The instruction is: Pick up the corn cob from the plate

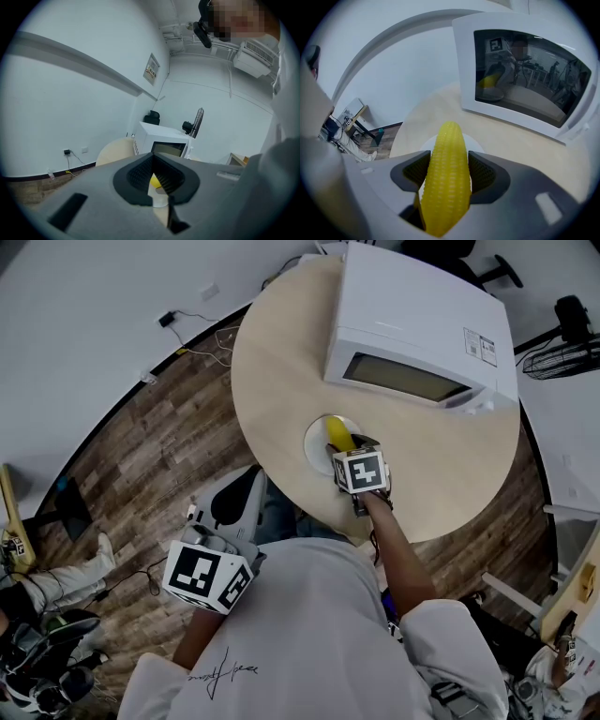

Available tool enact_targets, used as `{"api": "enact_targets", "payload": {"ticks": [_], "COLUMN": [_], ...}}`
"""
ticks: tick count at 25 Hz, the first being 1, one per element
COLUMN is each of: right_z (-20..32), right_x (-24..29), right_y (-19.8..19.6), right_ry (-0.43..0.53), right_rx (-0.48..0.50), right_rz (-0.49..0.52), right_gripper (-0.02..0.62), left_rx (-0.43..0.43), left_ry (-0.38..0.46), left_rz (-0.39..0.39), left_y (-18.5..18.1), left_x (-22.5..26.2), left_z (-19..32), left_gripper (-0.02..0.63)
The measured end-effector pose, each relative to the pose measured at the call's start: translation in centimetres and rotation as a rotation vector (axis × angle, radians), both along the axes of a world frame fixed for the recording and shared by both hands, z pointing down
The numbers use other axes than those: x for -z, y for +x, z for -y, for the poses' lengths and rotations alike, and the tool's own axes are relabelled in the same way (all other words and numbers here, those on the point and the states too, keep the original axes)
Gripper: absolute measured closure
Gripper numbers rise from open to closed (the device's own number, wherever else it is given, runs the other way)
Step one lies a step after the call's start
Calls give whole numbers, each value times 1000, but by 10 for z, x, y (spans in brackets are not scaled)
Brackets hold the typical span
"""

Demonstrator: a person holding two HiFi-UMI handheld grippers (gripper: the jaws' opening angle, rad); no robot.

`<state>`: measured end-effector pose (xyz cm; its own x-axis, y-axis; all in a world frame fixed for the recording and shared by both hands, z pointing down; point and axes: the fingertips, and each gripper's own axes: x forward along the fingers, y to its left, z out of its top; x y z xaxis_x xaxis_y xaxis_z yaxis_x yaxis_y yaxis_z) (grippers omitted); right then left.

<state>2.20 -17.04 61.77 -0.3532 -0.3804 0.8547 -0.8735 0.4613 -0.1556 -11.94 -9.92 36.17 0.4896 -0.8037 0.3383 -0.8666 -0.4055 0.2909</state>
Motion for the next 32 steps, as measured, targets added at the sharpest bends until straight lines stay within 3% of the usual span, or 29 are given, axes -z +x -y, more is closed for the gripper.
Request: {"api": "enact_targets", "payload": {"ticks": [32], "right_z": [-6], "right_x": [51], "right_y": [10], "right_ry": [121], "right_rx": [-45], "right_rz": [127], "right_gripper": [328], "left_rx": [-22], "left_ry": [15], "left_rz": [-4], "left_y": [19], "left_x": [1], "left_z": [-12], "left_gripper": [615]}}
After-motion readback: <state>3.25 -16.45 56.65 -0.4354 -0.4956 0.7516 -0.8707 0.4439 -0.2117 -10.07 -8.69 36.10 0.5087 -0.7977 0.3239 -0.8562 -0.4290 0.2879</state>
